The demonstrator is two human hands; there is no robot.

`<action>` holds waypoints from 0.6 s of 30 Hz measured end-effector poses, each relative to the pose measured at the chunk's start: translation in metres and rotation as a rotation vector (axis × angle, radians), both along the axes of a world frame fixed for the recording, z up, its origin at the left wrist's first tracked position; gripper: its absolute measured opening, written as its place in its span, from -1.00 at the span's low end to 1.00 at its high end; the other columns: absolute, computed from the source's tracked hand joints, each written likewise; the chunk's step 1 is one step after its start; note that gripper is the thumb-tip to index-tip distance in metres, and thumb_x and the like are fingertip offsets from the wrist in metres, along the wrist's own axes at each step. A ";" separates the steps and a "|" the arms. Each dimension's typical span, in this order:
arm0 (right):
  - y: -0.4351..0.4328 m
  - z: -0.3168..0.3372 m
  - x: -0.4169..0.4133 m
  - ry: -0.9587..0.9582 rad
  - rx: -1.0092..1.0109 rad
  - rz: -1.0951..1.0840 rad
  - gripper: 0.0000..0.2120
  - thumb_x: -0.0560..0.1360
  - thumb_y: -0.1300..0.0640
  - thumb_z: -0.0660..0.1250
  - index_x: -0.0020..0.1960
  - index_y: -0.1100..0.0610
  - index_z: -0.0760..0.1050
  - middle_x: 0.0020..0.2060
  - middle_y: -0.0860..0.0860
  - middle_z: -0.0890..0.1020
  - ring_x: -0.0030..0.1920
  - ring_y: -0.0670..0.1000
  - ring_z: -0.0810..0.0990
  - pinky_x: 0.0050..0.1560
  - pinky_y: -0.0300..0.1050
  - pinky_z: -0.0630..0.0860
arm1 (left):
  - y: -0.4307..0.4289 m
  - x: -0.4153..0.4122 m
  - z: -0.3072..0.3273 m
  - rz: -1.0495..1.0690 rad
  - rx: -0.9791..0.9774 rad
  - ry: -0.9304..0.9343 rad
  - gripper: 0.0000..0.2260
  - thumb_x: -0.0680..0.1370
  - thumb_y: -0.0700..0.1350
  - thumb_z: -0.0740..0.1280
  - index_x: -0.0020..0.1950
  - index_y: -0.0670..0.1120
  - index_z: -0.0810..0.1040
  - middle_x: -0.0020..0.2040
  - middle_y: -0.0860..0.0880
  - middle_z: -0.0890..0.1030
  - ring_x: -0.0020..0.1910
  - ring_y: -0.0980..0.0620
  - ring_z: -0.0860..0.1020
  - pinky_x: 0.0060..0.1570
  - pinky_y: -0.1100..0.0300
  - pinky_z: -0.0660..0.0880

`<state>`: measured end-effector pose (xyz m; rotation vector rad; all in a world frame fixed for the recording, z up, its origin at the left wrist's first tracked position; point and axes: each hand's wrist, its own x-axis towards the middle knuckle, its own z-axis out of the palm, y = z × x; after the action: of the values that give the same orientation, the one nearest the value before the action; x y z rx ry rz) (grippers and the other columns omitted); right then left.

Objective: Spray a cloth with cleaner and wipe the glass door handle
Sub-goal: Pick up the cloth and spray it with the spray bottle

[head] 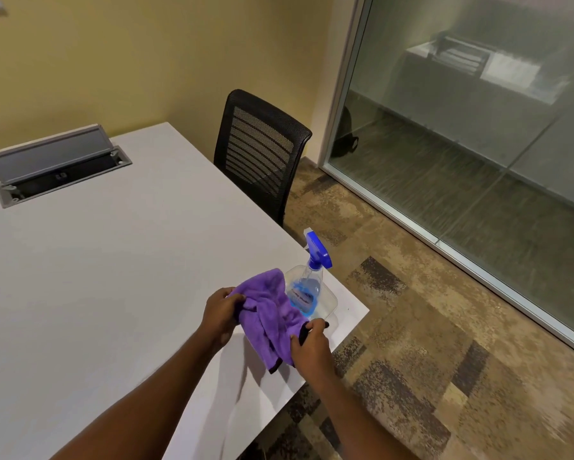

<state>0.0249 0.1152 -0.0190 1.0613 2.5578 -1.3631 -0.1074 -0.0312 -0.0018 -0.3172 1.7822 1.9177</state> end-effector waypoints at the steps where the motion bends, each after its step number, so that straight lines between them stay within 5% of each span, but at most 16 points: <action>1: -0.002 0.000 0.003 0.012 -0.036 -0.032 -0.67 0.55 0.08 0.33 0.15 0.13 0.21 0.03 0.11 0.57 -0.06 0.00 0.62 -0.14 -0.32 0.58 | -0.004 0.000 0.001 0.047 0.065 -0.051 -0.91 0.50 -0.34 0.25 -0.09 -0.26 0.54 -0.16 -0.21 0.59 -0.20 -0.12 0.57 -0.23 0.04 0.55; 4: -0.011 0.002 0.013 0.056 -0.186 -0.144 -0.66 0.52 0.08 0.38 0.06 0.12 0.21 -0.10 0.11 0.56 -0.22 -0.06 0.56 -0.31 -0.39 0.51 | -0.017 0.003 0.005 0.145 0.304 -0.173 -0.88 0.46 -0.37 0.21 -0.13 -0.25 0.52 -0.18 -0.18 0.57 -0.18 -0.08 0.54 -0.23 0.12 0.55; 7: -0.022 0.004 0.020 0.075 -0.371 -0.233 -0.64 0.51 0.07 0.40 0.07 0.14 0.23 -0.16 0.11 0.61 -0.18 0.05 0.62 -0.16 -0.11 0.63 | -0.030 0.005 0.008 0.217 0.476 -0.265 -0.85 0.46 -0.35 0.19 -0.03 -0.25 0.49 -0.12 -0.17 0.54 -0.13 -0.08 0.53 -0.05 0.13 0.53; 10: -0.031 0.008 0.027 0.134 -0.120 -0.100 -0.64 0.50 0.02 0.40 0.06 0.05 0.22 -0.20 -0.03 0.55 -0.23 -0.15 0.56 -0.34 -0.41 0.48 | -0.039 0.009 0.015 0.250 0.534 -0.337 -0.88 0.44 -0.30 0.18 -0.12 -0.20 0.49 -0.20 -0.13 0.55 -0.19 -0.07 0.53 -0.11 0.14 0.56; 14: -0.033 0.015 0.025 0.325 0.212 -0.015 -0.70 0.51 -0.04 0.36 0.10 0.07 0.33 -0.04 0.00 0.48 -0.06 -0.04 0.49 -0.10 -0.21 0.53 | -0.044 0.015 0.027 0.298 0.549 -0.368 -0.85 0.41 -0.27 0.16 -0.30 -0.15 0.50 -0.36 -0.08 0.55 -0.40 -0.03 0.55 -0.30 0.23 0.57; 18: -0.030 0.027 0.012 0.359 0.066 0.075 -0.42 0.47 -0.29 0.24 0.30 0.09 0.32 0.17 -0.01 0.45 0.18 -0.05 0.45 0.16 -0.13 0.52 | -0.045 0.023 0.042 0.246 0.572 -0.394 -0.90 0.34 -0.24 0.19 -0.20 -0.14 0.47 -0.31 -0.08 0.54 -0.29 -0.06 0.51 -0.11 0.13 0.50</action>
<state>0.0370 0.0852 0.0084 0.7769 2.8746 -1.5854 -0.0840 -0.0759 0.0402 -0.6706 0.9303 2.2419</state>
